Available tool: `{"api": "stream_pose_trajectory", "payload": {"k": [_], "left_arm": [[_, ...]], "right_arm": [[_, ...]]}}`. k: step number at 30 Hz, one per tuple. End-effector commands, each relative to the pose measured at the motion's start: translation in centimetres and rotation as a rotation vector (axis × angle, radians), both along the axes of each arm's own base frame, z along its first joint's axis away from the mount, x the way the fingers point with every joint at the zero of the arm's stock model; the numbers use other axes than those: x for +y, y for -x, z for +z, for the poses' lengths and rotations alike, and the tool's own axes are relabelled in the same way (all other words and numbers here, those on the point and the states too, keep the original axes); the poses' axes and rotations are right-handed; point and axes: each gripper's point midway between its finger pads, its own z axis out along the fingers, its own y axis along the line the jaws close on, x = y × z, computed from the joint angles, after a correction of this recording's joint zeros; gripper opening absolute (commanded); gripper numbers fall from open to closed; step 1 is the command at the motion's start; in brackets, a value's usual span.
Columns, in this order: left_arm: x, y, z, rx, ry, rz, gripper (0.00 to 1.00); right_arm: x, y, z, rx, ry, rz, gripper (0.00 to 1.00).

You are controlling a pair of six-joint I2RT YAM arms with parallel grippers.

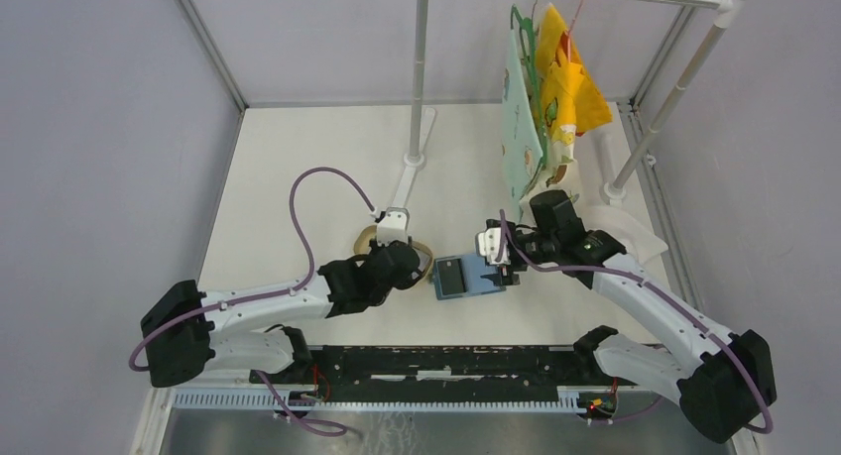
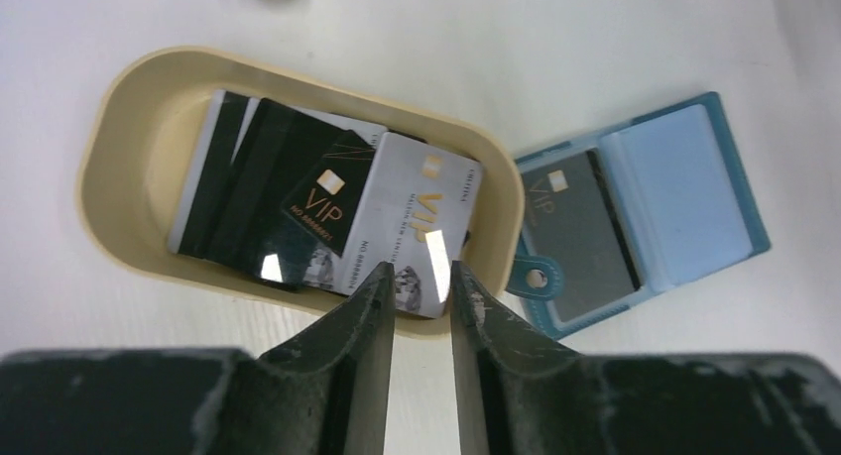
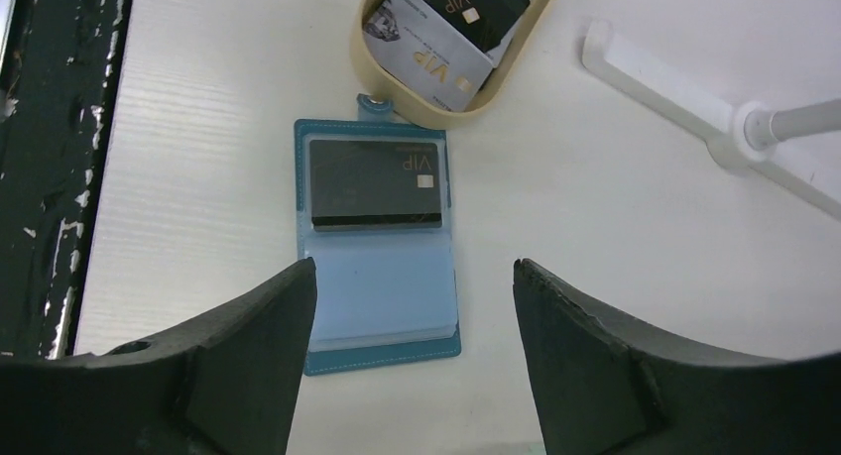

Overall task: Put the credit cards into the card holder
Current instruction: Pick up the credit card from the storage box.

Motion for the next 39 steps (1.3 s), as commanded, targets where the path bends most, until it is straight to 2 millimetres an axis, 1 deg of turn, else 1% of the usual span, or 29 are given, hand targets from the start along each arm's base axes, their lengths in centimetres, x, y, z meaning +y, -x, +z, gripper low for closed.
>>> {"api": "stream_pose_trajectory", "payload": {"k": [1, 4, 12, 20, 28, 32, 39], "left_arm": [[0.8, -1.0, 0.7, 0.013, -0.007, 0.065, 0.32], [1.2, -1.3, 0.2, 0.026, -0.022, 0.072, 0.29], [1.3, -1.6, -1.1, 0.054, -0.068, 0.068, 0.23], [1.7, -1.8, -2.1, 0.074, -0.073, 0.064, 0.22], [1.8, -2.2, -2.5, 0.091, -0.074, 0.053, 0.2], [2.0, -2.4, -3.2, 0.112, -0.07, 0.054, 0.17], [1.6, -2.9, -4.6, 0.149, -0.068, 0.059, 0.14]], "right_arm": [[0.2, -1.9, 0.1, 0.034, -0.033, -0.142, 0.78], [0.2, -1.3, -1.1, 0.06, -0.036, -0.138, 0.77], [0.4, -0.4, -4.2, 0.154, -0.004, -0.111, 0.7], [0.1, -0.7, -5.8, 0.161, 0.048, -0.124, 0.7], [-0.1, -1.0, -6.7, 0.171, 0.075, -0.144, 0.7], [-0.2, -1.2, -6.9, 0.171, 0.089, -0.15, 0.71], [-0.4, -1.1, -7.0, 0.161, 0.09, -0.151, 0.71]]}}
